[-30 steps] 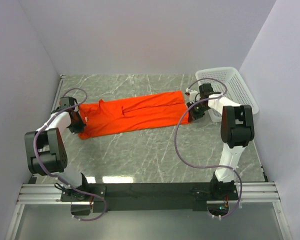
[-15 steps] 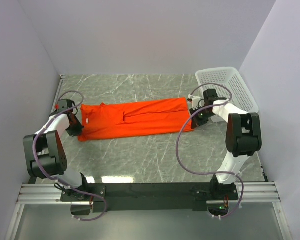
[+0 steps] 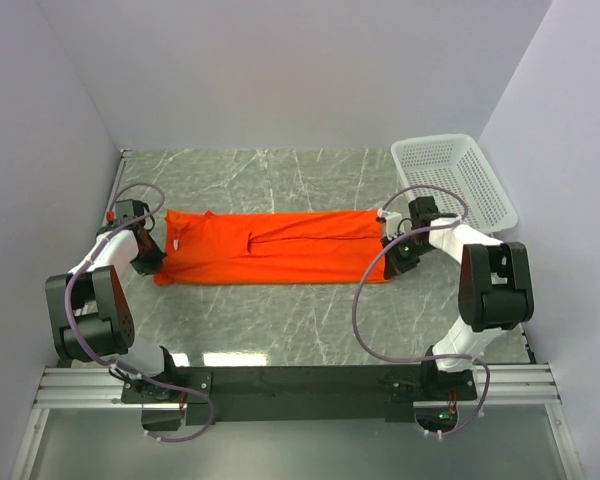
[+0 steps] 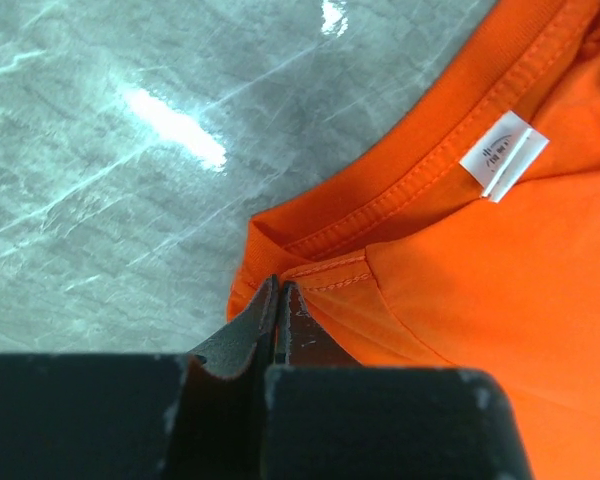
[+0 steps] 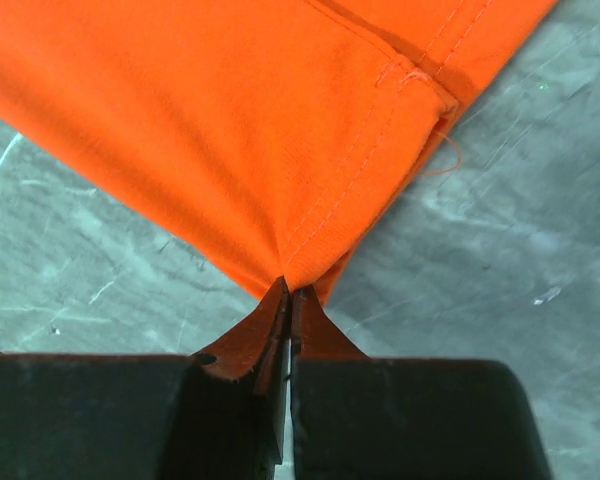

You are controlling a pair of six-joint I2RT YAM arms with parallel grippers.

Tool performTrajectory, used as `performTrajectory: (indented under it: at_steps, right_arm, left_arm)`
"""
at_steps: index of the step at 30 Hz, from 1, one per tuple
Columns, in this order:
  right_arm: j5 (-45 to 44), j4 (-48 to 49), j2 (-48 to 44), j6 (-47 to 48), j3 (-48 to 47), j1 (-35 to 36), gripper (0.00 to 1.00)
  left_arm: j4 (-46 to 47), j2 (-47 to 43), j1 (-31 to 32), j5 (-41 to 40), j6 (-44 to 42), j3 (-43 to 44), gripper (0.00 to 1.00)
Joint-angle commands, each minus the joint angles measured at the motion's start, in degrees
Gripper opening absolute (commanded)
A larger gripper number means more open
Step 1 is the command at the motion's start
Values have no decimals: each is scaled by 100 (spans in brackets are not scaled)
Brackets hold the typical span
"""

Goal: Fold and stack the t-shirts
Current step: Fold the tshirt

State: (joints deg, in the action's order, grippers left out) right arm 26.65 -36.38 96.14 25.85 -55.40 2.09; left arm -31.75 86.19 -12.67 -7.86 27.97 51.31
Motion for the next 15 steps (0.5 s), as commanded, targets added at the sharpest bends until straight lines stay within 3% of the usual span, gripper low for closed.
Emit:
performTrajectory:
  at_steps: [1,7,9,10,11,12,13,15]
  right_arm:
    - [-82,-36,-393,140,151,-86,0]
    - [-38,-141,-570,210,371,-42,0]
    - [-20,-263,-648,306,459,-33,5]
    - [-20,-308,-692,351,486,-7,9]
    - [-37,-395,-728,412,503,-7,22]
    - [-98,-431,-789,430,512,-7,28]
    - [-169,-466,-929,465,495,-7,33]
    - [-283,-519,-1123,491,451,-15,45]
  left_arm:
    - [-60,-138,-87,-453,104,-33,1]
    - [-130,-270,-148,-541,174,-60,1]
    - [-191,-261,-183,-533,192,-51,1]
    - [-226,-261,-201,-498,192,-33,6]
    - [-279,-278,-201,-497,218,-7,14]
    - [-340,-374,-210,-506,235,-7,24]
    - [-358,-453,-219,-506,253,19,40]
    - [-385,-803,-236,-524,306,28,52]
